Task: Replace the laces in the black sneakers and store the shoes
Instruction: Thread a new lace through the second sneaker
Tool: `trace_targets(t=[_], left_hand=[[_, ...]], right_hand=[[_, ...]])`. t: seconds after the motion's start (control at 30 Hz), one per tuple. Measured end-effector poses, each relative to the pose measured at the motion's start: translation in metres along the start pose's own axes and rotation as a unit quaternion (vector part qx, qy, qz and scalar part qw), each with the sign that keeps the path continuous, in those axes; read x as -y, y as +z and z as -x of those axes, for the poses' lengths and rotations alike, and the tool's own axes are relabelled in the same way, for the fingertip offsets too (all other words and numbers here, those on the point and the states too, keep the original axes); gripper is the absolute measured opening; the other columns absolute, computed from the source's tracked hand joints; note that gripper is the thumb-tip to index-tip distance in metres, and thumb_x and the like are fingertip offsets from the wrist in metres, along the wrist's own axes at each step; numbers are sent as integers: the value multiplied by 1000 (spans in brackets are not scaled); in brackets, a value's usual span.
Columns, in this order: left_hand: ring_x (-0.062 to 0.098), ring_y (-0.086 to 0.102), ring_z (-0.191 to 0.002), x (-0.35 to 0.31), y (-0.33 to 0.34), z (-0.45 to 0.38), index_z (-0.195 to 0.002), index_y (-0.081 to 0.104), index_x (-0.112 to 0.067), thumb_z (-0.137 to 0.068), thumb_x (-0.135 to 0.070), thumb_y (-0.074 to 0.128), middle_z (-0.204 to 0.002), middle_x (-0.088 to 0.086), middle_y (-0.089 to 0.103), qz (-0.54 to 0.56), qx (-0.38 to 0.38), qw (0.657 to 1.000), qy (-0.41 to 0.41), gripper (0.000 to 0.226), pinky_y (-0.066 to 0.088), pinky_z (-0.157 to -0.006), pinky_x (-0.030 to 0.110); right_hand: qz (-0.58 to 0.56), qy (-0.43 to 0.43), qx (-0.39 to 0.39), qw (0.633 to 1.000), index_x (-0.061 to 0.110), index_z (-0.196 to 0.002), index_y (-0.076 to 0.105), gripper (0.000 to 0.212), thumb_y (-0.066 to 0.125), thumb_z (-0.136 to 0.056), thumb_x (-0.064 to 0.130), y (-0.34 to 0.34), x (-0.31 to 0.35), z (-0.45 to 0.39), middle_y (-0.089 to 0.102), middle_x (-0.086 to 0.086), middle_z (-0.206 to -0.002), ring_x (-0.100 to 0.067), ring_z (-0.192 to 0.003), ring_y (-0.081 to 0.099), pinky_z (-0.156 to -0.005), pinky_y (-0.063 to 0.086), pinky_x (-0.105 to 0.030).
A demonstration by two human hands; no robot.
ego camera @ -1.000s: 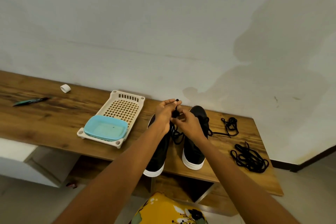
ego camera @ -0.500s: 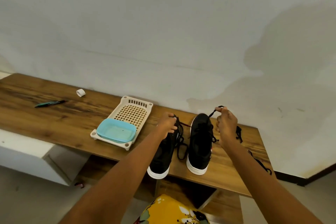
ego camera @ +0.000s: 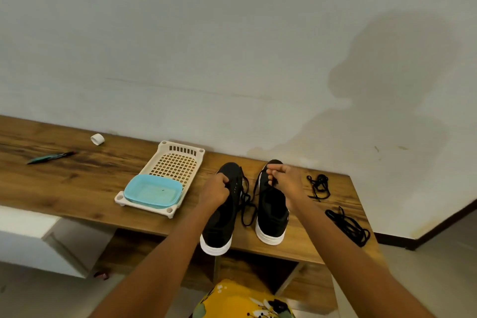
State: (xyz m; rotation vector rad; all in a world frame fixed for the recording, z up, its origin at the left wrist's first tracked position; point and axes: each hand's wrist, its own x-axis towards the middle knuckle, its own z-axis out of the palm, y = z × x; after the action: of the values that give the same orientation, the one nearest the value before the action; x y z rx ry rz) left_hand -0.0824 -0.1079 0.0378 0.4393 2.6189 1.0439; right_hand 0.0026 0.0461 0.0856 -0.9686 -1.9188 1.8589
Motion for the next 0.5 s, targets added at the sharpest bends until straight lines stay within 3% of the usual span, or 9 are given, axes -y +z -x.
trace_targets(t=[0.1, 0.17, 0.27, 0.33, 0.43, 0.5], left_hand=[[18, 57, -102, 8, 6, -13, -112, 63, -17, -86, -2, 53, -110, 2, 61, -42, -40, 998, 34, 32, 49, -83, 30], [17, 58, -104, 10, 9, -27, -106, 68, -21, -83, -6, 57, -113, -1, 63, -84, -64, 992, 63, 29, 50, -87, 32], [21, 61, -99, 7, 13, -42, -90, 70, -23, -89, -18, 53, -95, -1, 65, -124, -10, 989, 74, 18, 47, -80, 31], [26, 63, -90, 4, 14, -53, -80, 66, -18, -92, -26, 47, -82, 3, 63, -121, 32, 990, 63, 24, 45, -72, 32], [17, 59, -94, 2, 15, -65, -91, 64, -21, -89, -31, 57, -97, 0, 62, -102, 72, 991, 39, 13, 45, -81, 32], [17, 58, -85, 4, 16, -70, -79, 62, -20, -85, -25, 62, -89, 3, 62, -79, 95, 992, 28, 7, 47, -79, 33]], right_hand=[[23, 3, 22, 1000, 9, -109, 67, 43, 34, -91, -13, 3, -15, -11, 67, -4, -100, -15, -94, 62, -88, 51, -28], [73, -36, 19, 996, 7, -113, 67, 42, 41, -88, -14, 7, -27, -17, 69, -4, -102, -15, -98, 64, -92, 52, -29], [212, -115, 44, 970, 11, -111, 70, 27, 58, -89, 3, 22, -39, -23, 71, -2, -102, -13, -91, 66, -82, 52, -18], [312, -160, 58, 935, 13, -106, 72, 21, 60, -90, 11, 37, -46, -28, 71, -1, -101, -11, -88, 65, -72, 47, -9], [387, -159, 50, 907, 14, -109, 71, 22, 60, -90, 15, 56, -58, -40, 70, -2, -109, -14, -95, 65, -79, 52, -22], [399, -125, 63, 906, 12, -112, 69, 24, 61, -90, 17, 63, -61, -48, 68, -5, -112, -17, -98, 64, -79, 50, -25]])
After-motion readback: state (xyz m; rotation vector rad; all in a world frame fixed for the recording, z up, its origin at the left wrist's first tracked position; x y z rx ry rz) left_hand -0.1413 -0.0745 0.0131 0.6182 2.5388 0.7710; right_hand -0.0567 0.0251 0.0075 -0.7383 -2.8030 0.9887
